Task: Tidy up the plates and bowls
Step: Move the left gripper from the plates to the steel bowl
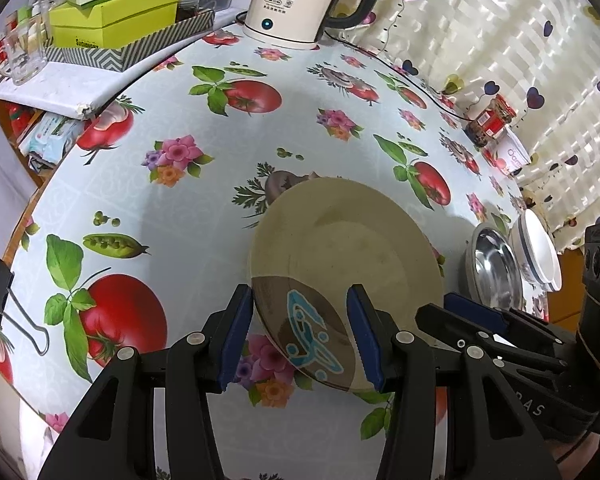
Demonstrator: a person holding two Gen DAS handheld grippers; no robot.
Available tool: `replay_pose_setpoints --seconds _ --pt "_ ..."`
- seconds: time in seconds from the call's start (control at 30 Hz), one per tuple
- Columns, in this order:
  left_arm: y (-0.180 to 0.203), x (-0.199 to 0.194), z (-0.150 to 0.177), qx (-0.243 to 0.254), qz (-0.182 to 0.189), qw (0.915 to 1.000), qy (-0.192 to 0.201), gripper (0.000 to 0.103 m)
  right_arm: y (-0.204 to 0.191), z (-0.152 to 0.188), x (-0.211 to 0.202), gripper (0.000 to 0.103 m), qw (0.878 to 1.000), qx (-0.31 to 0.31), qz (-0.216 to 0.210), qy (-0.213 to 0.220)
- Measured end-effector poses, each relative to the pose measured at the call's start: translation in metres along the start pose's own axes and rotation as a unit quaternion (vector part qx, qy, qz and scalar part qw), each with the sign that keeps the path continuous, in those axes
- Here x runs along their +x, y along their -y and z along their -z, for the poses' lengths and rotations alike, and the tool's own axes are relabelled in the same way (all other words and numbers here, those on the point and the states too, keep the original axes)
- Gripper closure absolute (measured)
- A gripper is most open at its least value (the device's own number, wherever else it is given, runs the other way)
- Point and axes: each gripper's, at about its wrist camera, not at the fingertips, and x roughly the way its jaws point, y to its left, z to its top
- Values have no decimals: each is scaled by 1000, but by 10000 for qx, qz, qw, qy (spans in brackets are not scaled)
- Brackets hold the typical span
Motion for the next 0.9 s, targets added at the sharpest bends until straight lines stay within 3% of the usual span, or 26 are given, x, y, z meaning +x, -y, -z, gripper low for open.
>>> replay_pose_setpoints --seconds 0.47,0.9 --pt "8 -22 -1 86 -40 9995 288 54 1 2 -26 64 9996 -102 49 265" --pt "73 -42 1 841 481 9941 487 54 41 25 -96 64 9955 195 192 905"
